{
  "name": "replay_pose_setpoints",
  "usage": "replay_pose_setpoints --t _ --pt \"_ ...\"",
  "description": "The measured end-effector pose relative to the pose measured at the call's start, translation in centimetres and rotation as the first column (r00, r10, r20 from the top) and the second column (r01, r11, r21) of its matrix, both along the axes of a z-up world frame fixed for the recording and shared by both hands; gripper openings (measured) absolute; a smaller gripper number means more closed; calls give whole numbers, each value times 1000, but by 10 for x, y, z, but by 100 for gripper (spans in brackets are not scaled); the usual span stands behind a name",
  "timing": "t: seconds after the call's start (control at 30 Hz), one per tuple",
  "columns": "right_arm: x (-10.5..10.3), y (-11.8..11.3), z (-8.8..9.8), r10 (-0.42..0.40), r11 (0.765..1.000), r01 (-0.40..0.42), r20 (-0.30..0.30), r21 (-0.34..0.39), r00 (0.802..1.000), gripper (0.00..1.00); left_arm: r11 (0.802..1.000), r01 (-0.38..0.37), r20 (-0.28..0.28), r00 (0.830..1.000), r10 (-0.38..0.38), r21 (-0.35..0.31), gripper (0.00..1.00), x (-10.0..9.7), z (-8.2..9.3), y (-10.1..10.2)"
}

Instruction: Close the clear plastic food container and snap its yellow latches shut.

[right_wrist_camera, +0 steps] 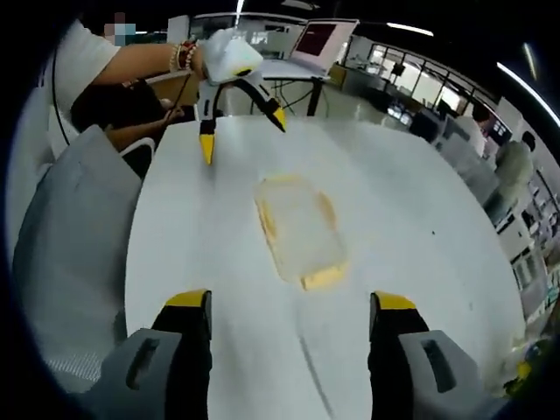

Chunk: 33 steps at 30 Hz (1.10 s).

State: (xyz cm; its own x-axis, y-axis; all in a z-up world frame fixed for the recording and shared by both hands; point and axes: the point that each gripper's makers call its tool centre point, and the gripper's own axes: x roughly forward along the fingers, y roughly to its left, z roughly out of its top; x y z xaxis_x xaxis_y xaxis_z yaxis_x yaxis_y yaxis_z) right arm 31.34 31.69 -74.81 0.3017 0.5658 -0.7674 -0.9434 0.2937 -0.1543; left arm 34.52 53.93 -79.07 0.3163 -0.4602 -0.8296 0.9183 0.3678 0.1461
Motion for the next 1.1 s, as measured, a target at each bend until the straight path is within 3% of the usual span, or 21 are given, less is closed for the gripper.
replay_pose_setpoints --t 0.23,0.7,0.93,1.1 --pt "15 3 -11 42 998 -43 -19 -44 999 70 997 71 -34 997 -70 34 87 11 -10 -3" --pt "45 11 -38 83 993 -88 -74 -81 994 68 991 105 -71 993 -99 83 85 38 -34 -9" --pt "52 10 -53 99 989 -109 -104 -96 990 66 987 137 -99 987 -129 79 83 41 -42 -15" --pt "60 12 -59 106 988 -118 -121 -97 987 64 986 162 -128 979 -156 37 74 42 -46 -26"
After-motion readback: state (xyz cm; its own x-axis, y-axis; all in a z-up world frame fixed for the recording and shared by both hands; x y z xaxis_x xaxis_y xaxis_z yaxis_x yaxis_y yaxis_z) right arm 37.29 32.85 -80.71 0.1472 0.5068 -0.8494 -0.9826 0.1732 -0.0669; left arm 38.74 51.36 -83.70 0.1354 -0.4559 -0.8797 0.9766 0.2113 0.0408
